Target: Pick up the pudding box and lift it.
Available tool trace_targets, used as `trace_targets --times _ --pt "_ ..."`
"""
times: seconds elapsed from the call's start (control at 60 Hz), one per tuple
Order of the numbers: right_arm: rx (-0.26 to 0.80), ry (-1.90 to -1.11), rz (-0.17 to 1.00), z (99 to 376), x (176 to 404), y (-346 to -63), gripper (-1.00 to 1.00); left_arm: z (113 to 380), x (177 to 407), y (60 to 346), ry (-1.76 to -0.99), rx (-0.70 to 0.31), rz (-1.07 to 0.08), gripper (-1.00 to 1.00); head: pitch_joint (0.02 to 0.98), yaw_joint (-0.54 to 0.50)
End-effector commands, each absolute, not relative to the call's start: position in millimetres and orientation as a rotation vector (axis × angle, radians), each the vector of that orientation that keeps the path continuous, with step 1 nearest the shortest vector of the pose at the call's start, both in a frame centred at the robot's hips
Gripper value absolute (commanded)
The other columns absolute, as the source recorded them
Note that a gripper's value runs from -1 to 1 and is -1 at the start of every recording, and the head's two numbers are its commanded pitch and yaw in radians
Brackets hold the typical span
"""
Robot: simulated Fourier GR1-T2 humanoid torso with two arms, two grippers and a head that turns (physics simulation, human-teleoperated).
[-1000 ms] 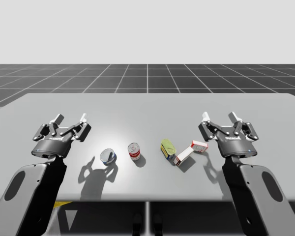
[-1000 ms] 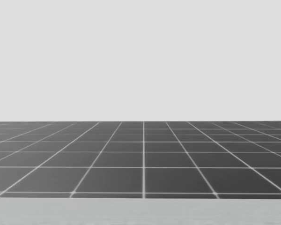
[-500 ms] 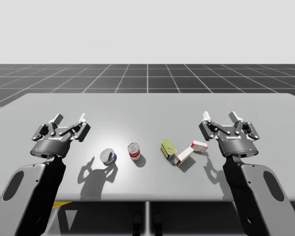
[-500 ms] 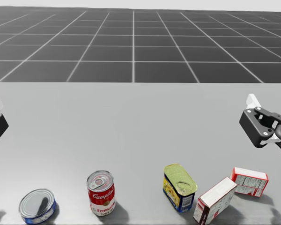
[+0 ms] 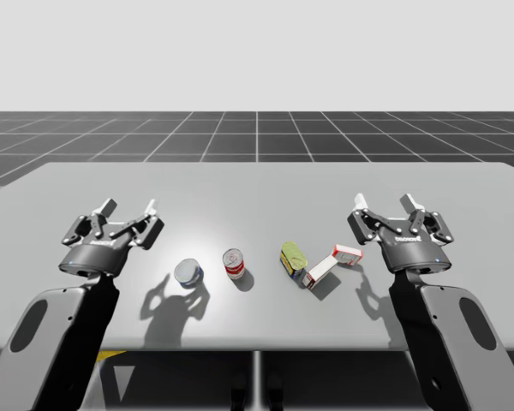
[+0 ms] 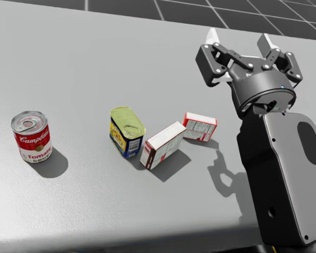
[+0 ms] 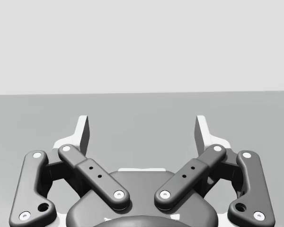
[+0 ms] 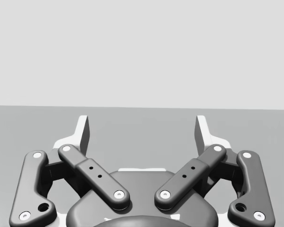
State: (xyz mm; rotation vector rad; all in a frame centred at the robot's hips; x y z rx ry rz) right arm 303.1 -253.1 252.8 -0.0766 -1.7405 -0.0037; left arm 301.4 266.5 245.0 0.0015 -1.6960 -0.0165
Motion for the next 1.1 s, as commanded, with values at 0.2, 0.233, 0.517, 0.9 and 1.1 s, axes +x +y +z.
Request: trace_targets --times 0.2,0.233,0.517,0.9,1.1 --pt "-0.05 -1.737 0.006 258.3 299.3 -250.3 -1.0 243.8 298.5 259.5 -1.692 -0.002 -0.034 -1.0 0.864 -0.3" --pt "-0.029 -1.725 0.003 260.0 297.4 -250.4 -1.0 244.2 298.0 260.1 -1.693 -0.002 -0.032 -1.0 0.862 -0.3" --pt "0.046 -1.638 0.154 262.3 247.8 -237.2 -1.0 245.1 296.1 259.6 -1.694 -0.001 -0.033 -1.0 0.875 -0.29" --pt "0.19 -1.566 0.306 227.4 193.3 -221.9 -1.0 244.2 295.5 258.9 -1.689 0.0 -0.035 -1.0 0.881 -0.29" --pt "0.294 -1.527 0.371 209.6 177.8 -218.4 -1.0 242.5 296.1 257.4 -1.688 0.006 -0.043 -1.0 0.881 -0.3"
